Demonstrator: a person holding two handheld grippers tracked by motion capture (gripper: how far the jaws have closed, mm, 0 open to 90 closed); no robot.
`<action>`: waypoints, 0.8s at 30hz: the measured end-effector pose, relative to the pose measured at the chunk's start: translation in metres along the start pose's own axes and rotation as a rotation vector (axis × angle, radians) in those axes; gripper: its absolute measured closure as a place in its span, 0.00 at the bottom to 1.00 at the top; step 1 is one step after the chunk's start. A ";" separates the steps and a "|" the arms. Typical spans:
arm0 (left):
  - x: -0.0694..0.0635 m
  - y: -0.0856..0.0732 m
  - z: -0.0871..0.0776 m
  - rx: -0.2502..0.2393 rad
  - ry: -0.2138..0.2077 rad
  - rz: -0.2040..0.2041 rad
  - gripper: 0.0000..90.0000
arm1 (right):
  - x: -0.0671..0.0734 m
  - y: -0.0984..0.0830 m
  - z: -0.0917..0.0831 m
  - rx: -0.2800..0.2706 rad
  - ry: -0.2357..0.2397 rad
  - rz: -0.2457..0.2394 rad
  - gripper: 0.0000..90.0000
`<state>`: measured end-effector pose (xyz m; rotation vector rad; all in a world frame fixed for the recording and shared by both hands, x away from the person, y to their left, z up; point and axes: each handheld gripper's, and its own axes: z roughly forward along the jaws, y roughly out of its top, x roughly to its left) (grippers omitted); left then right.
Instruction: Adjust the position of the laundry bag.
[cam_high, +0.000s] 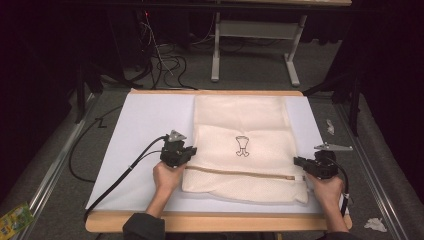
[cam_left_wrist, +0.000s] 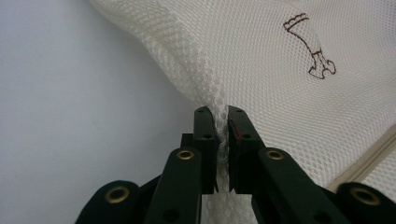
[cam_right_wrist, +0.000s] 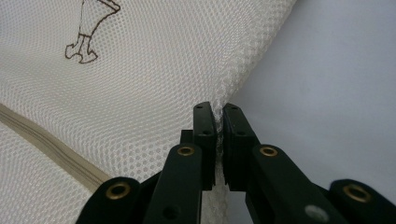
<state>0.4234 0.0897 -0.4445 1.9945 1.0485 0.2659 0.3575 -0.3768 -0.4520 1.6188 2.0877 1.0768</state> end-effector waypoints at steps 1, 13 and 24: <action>0.000 0.000 0.000 0.000 0.000 0.000 0.93 | 0.000 0.000 0.000 0.000 0.000 0.000 0.96; 0.010 -0.002 -0.013 -0.019 0.010 -0.014 0.93 | 0.012 0.006 0.002 -0.001 0.032 -0.014 0.96; 0.014 -0.005 -0.020 -0.022 0.028 -0.003 0.93 | 0.016 0.007 0.006 0.000 0.049 -0.017 0.96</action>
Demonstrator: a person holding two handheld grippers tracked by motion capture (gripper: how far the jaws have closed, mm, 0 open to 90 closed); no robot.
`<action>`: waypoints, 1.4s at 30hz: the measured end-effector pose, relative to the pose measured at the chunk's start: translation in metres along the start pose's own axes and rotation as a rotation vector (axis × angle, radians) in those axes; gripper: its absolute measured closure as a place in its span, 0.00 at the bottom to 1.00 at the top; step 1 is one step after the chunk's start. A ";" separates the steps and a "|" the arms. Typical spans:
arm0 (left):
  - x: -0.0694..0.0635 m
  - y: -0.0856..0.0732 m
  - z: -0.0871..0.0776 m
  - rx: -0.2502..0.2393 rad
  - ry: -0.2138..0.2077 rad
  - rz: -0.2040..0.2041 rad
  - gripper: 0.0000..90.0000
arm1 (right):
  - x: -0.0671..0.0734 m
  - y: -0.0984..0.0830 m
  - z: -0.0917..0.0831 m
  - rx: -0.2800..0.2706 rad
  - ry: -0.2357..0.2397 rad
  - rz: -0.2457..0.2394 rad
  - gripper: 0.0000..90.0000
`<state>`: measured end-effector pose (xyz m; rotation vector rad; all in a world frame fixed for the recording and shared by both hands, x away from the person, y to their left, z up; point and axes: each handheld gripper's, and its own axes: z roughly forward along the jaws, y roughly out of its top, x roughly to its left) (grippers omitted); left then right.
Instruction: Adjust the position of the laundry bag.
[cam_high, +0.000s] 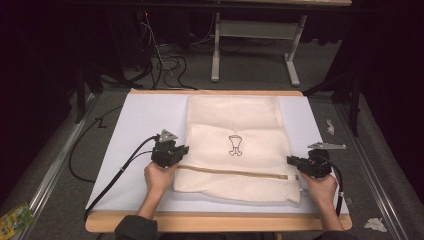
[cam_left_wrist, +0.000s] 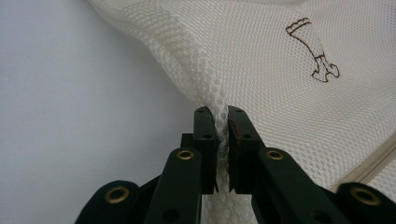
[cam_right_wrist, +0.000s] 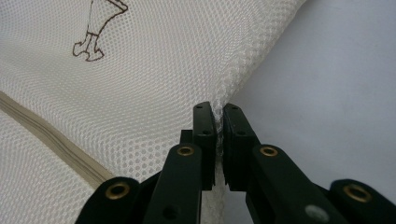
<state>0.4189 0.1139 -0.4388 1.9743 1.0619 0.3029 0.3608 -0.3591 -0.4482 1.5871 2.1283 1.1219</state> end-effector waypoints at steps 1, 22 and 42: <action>0.001 -0.001 -0.001 -0.002 0.001 -0.003 0.93 | 0.000 0.000 0.000 -0.001 0.004 0.001 0.96; 0.023 -0.011 -0.018 0.017 0.073 0.000 0.93 | 0.027 0.013 0.017 0.000 0.041 -0.042 0.96; 0.039 -0.028 -0.019 0.066 0.139 -0.003 0.91 | 0.045 0.013 0.040 0.003 0.055 -0.065 0.95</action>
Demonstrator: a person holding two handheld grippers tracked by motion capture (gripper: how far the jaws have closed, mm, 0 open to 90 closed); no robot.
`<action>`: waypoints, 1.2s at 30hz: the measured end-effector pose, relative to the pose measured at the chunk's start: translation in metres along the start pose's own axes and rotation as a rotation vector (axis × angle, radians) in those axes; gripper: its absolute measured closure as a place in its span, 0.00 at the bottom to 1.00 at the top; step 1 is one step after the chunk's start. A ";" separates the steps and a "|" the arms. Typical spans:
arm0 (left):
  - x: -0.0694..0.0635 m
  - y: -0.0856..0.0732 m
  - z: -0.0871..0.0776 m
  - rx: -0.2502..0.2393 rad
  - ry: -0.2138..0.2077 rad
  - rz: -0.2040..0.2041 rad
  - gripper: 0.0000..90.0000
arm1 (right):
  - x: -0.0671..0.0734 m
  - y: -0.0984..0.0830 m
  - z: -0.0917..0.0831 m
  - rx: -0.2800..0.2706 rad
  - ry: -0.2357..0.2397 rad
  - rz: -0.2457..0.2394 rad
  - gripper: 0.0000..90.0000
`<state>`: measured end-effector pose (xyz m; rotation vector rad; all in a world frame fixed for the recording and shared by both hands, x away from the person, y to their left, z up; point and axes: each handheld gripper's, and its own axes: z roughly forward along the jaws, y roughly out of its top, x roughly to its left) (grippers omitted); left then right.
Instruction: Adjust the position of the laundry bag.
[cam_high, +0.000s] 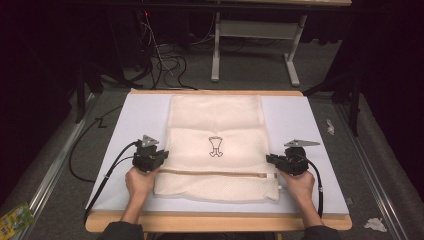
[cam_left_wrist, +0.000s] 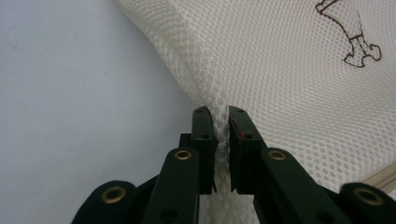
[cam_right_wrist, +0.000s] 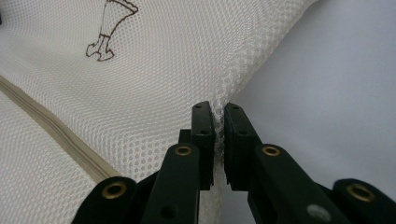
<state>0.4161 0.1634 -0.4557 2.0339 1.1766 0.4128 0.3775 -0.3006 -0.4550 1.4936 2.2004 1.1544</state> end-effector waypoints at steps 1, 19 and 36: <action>0.000 0.000 0.000 0.000 0.000 0.000 0.91 | 0.000 0.000 0.000 0.000 0.000 0.000 0.95; 0.000 -0.002 0.012 0.022 0.039 0.003 0.91 | -0.007 -0.003 0.013 0.008 -0.015 0.022 0.95; -0.001 -0.007 0.012 0.020 0.037 0.012 0.87 | -0.005 -0.004 0.014 0.004 -0.043 0.006 0.93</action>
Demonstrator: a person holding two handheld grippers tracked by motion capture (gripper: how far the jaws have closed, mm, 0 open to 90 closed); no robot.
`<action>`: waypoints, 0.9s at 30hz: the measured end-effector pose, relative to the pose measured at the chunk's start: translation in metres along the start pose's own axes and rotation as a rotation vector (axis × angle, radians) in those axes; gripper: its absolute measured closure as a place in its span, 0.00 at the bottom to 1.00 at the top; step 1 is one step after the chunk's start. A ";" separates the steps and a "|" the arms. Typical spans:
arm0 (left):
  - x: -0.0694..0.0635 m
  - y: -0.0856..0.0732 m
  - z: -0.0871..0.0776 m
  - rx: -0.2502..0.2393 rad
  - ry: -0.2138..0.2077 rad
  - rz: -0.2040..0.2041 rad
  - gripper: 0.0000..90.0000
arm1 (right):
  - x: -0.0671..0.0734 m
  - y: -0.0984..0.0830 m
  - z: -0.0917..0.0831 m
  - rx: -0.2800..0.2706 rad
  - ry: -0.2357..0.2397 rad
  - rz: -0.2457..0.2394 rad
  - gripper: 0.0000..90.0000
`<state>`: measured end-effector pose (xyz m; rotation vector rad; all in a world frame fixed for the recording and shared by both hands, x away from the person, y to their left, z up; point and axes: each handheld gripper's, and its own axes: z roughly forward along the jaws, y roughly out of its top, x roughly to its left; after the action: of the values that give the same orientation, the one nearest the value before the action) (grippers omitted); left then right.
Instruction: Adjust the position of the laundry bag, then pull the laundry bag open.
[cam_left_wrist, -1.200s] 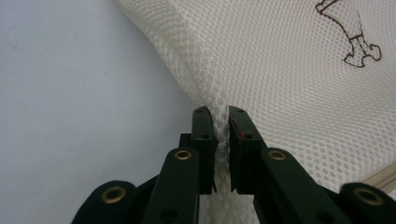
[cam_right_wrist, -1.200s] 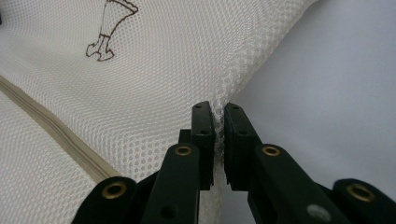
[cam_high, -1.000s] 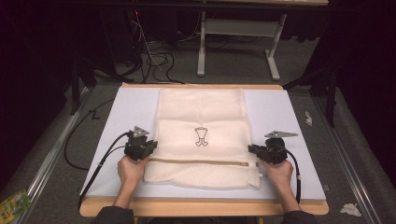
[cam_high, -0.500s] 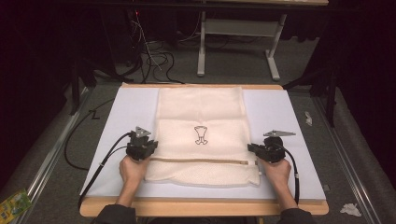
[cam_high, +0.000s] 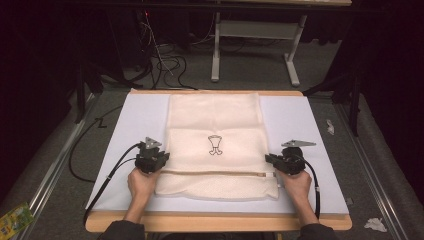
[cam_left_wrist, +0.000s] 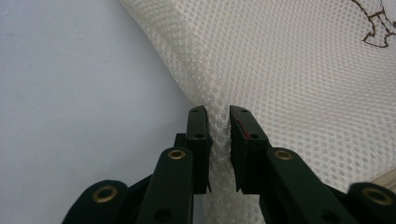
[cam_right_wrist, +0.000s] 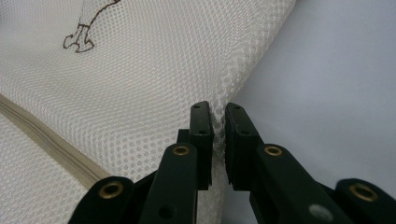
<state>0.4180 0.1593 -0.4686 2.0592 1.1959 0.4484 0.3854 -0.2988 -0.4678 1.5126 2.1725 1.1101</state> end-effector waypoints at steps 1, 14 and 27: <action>0.000 0.000 0.000 -0.002 0.000 -0.001 0.86 | 0.000 0.000 0.000 0.001 -0.001 0.000 0.92; 0.001 -0.005 -0.012 -0.090 0.034 0.016 0.59 | -0.003 -0.002 -0.008 -0.057 -0.010 0.031 0.65; -0.034 -0.012 -0.019 -0.132 -0.015 0.091 0.57 | -0.001 -0.021 -0.028 -0.125 -0.001 0.028 0.58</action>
<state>0.3819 0.1414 -0.4622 2.0047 1.0392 0.5398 0.3543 -0.3154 -0.4644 1.4936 2.0457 1.2290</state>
